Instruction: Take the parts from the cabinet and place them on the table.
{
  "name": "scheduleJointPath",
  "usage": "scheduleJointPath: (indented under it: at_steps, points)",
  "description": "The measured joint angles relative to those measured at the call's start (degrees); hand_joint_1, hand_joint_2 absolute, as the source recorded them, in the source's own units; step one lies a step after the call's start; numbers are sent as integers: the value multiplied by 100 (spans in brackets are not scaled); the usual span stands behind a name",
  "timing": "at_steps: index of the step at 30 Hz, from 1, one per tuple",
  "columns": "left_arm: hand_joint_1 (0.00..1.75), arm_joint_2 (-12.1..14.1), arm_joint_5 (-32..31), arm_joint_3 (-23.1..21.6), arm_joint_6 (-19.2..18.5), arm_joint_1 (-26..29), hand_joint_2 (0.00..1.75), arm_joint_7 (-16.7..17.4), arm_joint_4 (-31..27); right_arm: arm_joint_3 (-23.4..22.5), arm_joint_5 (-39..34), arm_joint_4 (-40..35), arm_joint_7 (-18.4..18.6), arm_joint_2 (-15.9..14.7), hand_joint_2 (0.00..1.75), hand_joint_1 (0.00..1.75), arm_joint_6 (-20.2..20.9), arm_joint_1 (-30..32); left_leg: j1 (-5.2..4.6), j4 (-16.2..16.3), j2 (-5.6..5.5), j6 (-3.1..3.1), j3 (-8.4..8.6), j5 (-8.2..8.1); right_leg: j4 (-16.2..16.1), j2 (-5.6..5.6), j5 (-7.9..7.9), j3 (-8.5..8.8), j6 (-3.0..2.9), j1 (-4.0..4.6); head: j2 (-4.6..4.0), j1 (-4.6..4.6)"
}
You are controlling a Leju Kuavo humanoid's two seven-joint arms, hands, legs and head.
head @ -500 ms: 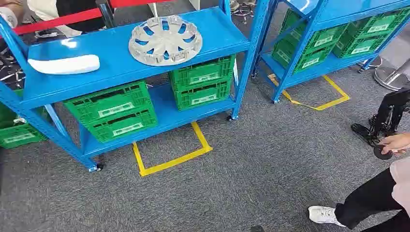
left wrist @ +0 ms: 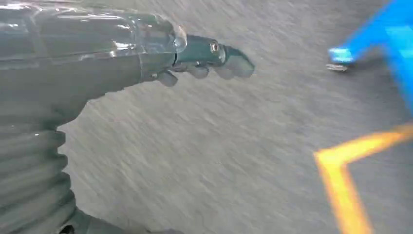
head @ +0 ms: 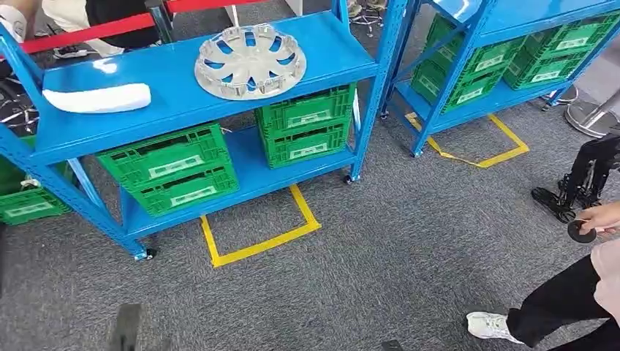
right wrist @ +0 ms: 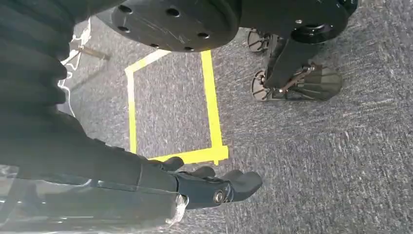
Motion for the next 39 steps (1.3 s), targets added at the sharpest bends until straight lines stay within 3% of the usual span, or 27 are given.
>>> scheduleJointPath:
  at_steps: [3,8,12,16,17,27,39]
  points:
    - [0,319,-234,804,-35,177,175,303,-1613,2,-57,0,0,-2,175,0,-13,2,0,0,-3,0,3,0,-2,-1,1,12,0,-3,0,33]
    - [0,683,-214,1686,-496,284,175,220,-3834,2,-120,0,31,-2,175,0,-13,9,-3,0,2,3,7,1,-4,-6,1,21,1,-4,0,26]
    - [0,867,-282,1985,-750,284,175,386,-5297,2,-155,0,44,-2,175,0,-13,7,-4,0,34,4,7,0,-5,2,1,23,1,-5,0,37]
    - [0,1007,-282,2143,-822,295,175,437,-6341,2,-162,0,44,-2,175,0,-13,4,-4,0,57,9,8,-4,-6,5,1,22,1,-5,0,42]
    - [0,1034,-279,2163,-830,311,0,437,-6507,2,-164,0,44,0,175,0,-13,1,-4,0,61,9,7,-5,-7,5,0,21,1,-4,0,37]
    - [0,1217,-258,2294,-1226,371,0,402,-7606,2,-227,0,2,0,175,0,-31,2,-3,-1,91,12,8,-8,-6,11,1,21,1,-4,0,35]
    - [0,1237,-1121,2053,-1604,186,0,821,-8386,2,-288,0,39,0,175,0,-31,-3,-4,0,70,14,15,-9,-8,19,1,20,1,-4,0,39]
